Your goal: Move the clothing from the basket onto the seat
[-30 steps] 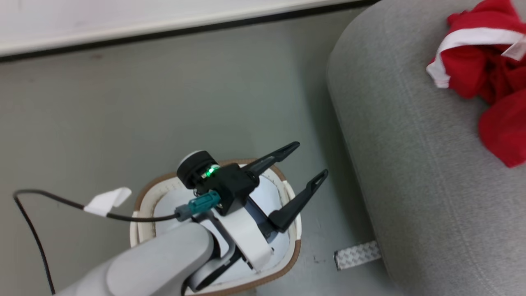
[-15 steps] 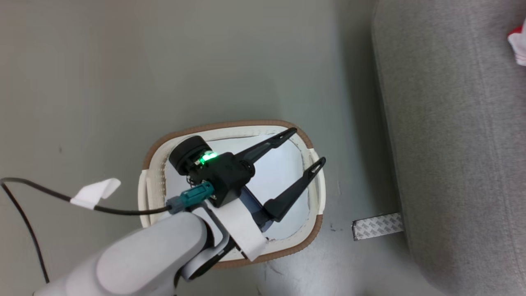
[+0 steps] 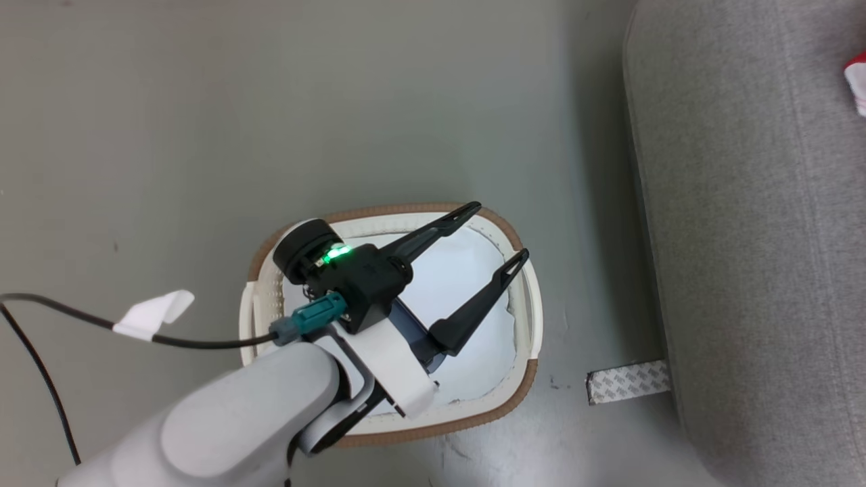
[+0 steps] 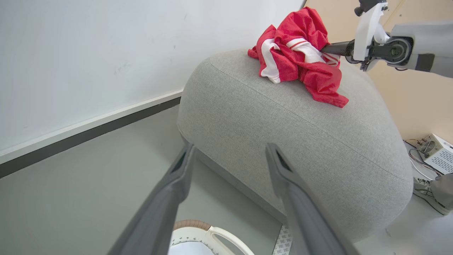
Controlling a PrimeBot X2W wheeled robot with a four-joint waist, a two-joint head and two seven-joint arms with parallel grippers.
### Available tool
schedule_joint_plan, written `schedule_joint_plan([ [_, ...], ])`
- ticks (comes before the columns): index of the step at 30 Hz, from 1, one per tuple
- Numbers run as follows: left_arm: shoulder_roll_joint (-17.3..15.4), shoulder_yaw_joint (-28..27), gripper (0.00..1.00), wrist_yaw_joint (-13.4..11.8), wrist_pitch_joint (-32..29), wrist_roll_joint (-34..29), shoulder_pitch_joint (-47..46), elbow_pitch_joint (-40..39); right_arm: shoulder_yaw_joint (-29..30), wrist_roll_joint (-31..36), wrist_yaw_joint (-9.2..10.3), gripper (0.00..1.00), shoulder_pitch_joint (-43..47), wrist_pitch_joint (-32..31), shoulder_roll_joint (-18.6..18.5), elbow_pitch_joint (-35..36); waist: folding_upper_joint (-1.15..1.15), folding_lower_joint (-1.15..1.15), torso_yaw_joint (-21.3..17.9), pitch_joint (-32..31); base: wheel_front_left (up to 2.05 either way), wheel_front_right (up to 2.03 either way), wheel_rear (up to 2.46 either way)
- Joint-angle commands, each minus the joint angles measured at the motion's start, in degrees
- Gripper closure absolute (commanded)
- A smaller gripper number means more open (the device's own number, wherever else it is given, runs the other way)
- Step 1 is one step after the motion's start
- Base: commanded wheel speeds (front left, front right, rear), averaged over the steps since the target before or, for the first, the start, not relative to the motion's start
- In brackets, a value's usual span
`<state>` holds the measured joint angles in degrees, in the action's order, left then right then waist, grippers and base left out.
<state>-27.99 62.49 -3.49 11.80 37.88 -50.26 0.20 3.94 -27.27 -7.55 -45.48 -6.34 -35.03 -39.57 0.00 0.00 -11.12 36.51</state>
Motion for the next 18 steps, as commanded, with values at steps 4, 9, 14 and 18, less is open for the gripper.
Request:
schedule_joint_plan([
  [4,0.45,-0.38,0.0,-0.35,1.16,1.31,1.51,1.19,-5.23,-3.2,0.13,0.0,0.96,-1.44,-1.21,0.62,0.0,0.0,-0.71,-3.83,0.0,0.0,0.0],
  [9,0.62,-1.33,0.0,-1.19,1.89,2.29,3.17,2.41,-8.56,-6.13,0.13,0.0,2.87,-1.31,-3.16,2.61,0.0,0.0,-1.29,-8.3,0.0,0.0,0.0],
  [14,0.3,-2.72,0.0,-2.13,2.52,3.34,5.24,3.03,-9.17,-7.18,0.13,0.0,4.5,1.25,-4.64,5.6,0.0,0.0,-1.44,-13.37,0.0,0.0,0.0],
  [18,1.1,-4.04,0.0,-2.65,2.94,4.29,7.15,3.86,-9.76,-6.78,0.13,0.0,5.37,2.09,-4.63,8.07,0.0,0.0,-0.55,-18.15,0.0,0.0,0.0],
])
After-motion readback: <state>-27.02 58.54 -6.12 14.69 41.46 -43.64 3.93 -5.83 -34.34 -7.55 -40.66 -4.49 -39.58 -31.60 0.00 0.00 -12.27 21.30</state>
